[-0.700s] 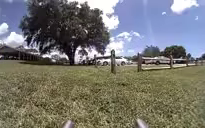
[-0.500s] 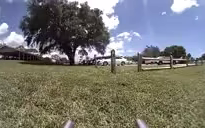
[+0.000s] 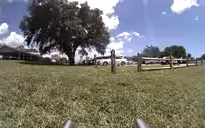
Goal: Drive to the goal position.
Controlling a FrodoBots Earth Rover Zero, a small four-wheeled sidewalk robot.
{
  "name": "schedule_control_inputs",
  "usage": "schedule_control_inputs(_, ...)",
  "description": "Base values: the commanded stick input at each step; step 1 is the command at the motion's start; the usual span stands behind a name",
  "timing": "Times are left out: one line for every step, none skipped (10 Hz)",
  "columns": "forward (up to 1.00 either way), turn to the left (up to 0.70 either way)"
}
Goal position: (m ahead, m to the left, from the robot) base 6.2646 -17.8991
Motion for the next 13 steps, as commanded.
schedule_control_inputs(0.85,-0.34)
schedule_control_inputs(0.85,-0.34)
schedule_control_inputs(0.65,-0.46)
schedule_control_inputs(0.00,-0.85)
schedule_control_inputs(0.00,-0.85)
schedule_control_inputs(0.00,-0.85)
schedule_control_inputs(0.00,-0.85)
schedule_control_inputs(0.00,-0.85)
schedule_control_inputs(0.00,-0.85)
schedule_control_inputs(0.00,-0.85)
schedule_control_inputs(0.00,-0.85)
schedule_control_inputs(0.00,-0.85)
schedule_control_inputs(0.00,-0.85)
